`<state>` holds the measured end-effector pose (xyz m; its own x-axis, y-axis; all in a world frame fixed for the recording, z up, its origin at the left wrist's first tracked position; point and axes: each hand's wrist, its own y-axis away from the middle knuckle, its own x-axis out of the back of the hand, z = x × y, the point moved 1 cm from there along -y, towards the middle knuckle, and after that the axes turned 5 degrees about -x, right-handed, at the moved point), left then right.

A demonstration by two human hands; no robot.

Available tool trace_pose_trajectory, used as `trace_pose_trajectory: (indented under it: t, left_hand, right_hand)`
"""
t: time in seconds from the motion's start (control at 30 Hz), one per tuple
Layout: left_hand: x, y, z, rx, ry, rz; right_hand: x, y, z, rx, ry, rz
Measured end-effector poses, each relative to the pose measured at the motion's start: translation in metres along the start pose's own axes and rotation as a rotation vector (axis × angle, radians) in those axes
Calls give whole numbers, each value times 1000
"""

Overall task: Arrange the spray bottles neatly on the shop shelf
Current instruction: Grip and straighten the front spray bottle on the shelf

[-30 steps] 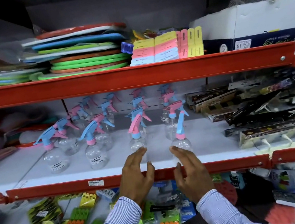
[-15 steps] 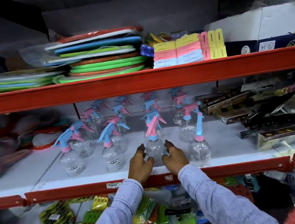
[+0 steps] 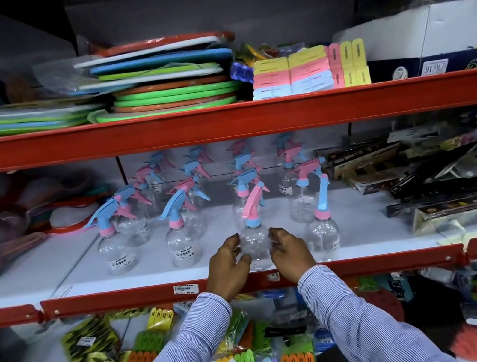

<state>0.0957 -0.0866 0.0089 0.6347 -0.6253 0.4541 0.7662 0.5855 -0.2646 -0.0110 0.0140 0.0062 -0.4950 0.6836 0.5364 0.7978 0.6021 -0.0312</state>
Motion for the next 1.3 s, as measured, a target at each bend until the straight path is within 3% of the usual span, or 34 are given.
trace_pose_trajectory:
  t: [0.23,0.37,0.5,0.7,1.07,1.3]
  left_hand:
    - [3,6,-5,-14,-20,11]
    - [17,17,-14,-80,-96,95]
    - [45,34,-21,-155,-123,283]
    - [93,41,-43,-119,-90,491]
    - [130,1,-78,124,-65,143]
    - [136,-13,-94,103,-44,57]
  right_hand:
    - [-2,13,2,13,17,24]
    - [-7,37,-2,74,23,242]
    - [-22,72,-11,253,-74,433]
    - [-75,78,-38,454,-42,253]
    - [-134,5,-95,0,-76,-20]
    - [-139,-3,-97,15,-52,-27]
